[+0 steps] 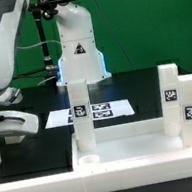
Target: Assemble desk
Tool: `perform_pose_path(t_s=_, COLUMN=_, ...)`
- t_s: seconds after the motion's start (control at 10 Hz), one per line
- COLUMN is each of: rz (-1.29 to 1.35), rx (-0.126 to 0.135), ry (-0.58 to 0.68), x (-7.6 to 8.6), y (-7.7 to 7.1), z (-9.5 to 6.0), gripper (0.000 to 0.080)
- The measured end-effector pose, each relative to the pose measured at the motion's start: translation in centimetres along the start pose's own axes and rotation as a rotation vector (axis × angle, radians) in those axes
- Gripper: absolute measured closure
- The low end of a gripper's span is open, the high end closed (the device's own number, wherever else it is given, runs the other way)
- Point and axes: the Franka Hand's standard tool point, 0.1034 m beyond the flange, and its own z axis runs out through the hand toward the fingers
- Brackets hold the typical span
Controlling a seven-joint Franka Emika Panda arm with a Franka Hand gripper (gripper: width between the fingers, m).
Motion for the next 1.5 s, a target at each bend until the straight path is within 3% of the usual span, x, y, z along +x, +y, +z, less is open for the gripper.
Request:
perform_pose_path(t_s=0.1, rz=0.0, rx=-0.001, ry=0.002, x=0.0, y=0.0, z=0.0, gripper=0.045)
perform_pose_path(t_s=0.2, rz=0.0, rx=-0.001, ry=0.003, x=0.0, y=0.0, z=0.0, gripper=0.0513)
perform_pose_path(t_s=0.9, rz=-0.003, rx=-0.003, ry=0.006, x=0.0, y=-0.1, z=-0.3, gripper=0.0512)
perform_pose_path(t_s=1.0, rz=-0.041, rx=-0.045, ry=0.045, x=-1.1, y=-1.9, z=-3.0, gripper=0.0512)
perform_pose_path(t_s=1.2, rz=-0.104, rx=-0.059, ry=0.142, x=-4.3, y=-5.4, z=-7.9, gripper=0.0512)
perform_pose_path(t_s=1.3, rz=-0.118, rx=-0.061, ry=0.148, x=-5.5, y=-5.6, z=-8.9, gripper=0.0512)
perform_pose_path(t_s=1.5, rz=-0.114, rx=-0.083, ry=0.22, x=-4.2, y=-4.9, z=-9.1, gripper=0.0512)
